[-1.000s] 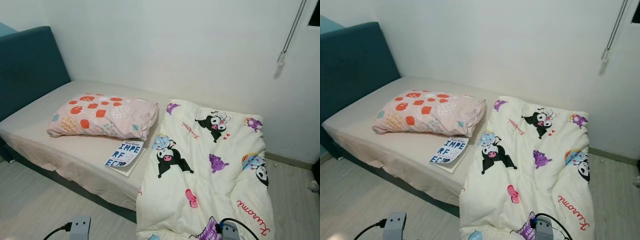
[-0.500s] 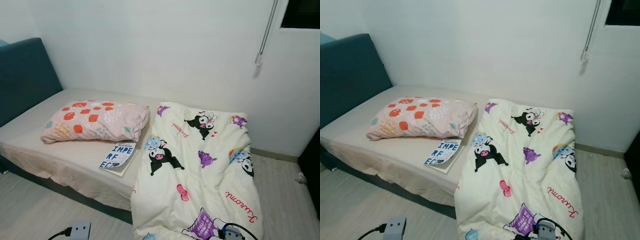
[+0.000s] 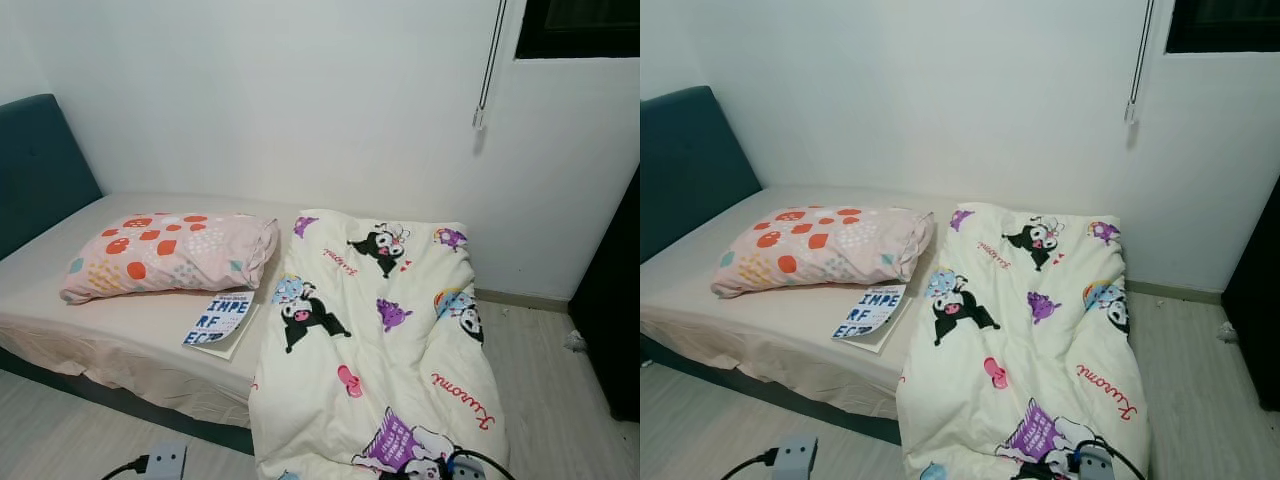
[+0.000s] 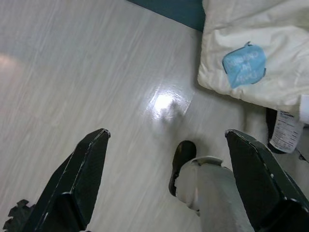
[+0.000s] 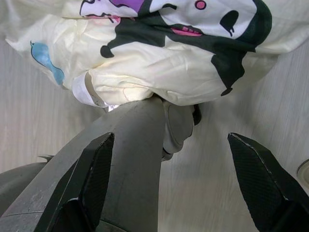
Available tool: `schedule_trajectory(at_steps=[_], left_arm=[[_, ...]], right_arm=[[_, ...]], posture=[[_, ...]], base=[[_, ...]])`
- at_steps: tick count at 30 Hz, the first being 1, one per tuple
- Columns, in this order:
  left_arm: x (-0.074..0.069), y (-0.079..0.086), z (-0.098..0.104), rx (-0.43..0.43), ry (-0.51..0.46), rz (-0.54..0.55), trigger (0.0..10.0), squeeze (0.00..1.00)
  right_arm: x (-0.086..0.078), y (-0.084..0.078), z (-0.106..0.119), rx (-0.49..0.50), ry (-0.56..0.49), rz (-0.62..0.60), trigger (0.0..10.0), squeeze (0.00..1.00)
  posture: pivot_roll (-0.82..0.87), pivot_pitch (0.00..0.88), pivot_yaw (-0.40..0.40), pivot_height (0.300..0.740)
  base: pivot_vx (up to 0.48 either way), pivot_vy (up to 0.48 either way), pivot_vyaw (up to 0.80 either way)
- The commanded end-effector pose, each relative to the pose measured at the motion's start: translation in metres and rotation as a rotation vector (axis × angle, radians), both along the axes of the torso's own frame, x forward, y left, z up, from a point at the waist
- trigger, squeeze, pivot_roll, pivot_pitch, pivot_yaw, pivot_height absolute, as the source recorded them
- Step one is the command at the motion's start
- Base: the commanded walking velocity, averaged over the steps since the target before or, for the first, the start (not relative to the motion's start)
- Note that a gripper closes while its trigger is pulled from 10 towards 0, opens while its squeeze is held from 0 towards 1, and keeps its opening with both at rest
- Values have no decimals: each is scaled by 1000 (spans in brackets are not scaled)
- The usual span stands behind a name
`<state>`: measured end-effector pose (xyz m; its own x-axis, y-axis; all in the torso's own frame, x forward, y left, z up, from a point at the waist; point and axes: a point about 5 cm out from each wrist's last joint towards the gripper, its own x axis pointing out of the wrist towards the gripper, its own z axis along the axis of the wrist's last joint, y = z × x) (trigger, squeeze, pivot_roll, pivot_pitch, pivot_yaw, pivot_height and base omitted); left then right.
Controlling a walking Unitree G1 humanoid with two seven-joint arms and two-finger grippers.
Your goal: Clean up the room
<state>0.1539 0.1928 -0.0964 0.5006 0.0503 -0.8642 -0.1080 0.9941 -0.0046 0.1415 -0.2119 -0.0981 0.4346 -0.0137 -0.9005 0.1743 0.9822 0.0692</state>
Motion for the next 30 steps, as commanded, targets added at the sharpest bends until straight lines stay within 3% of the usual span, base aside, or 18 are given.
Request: schedule_trajectory(at_steps=[1,16,30], left_arm=[[4,1,2,8,-3,-19,10000,0],[3,0,1,11,3,-31,10000,0],[4,2,2,18,-5,-48,10000,0]], right_arm=[[-3,4,-2,8,13,2,10000,0],[-6,7,-3,7,21,16,10000,0],[-6,8,-3,5,25,30,10000,0]], posture=[[-88,0,-14,740],[-87,0,-12,740],[-87,0,-17,740]], base=[[-480,0,0],[-480,0,0],[0,0,0]])
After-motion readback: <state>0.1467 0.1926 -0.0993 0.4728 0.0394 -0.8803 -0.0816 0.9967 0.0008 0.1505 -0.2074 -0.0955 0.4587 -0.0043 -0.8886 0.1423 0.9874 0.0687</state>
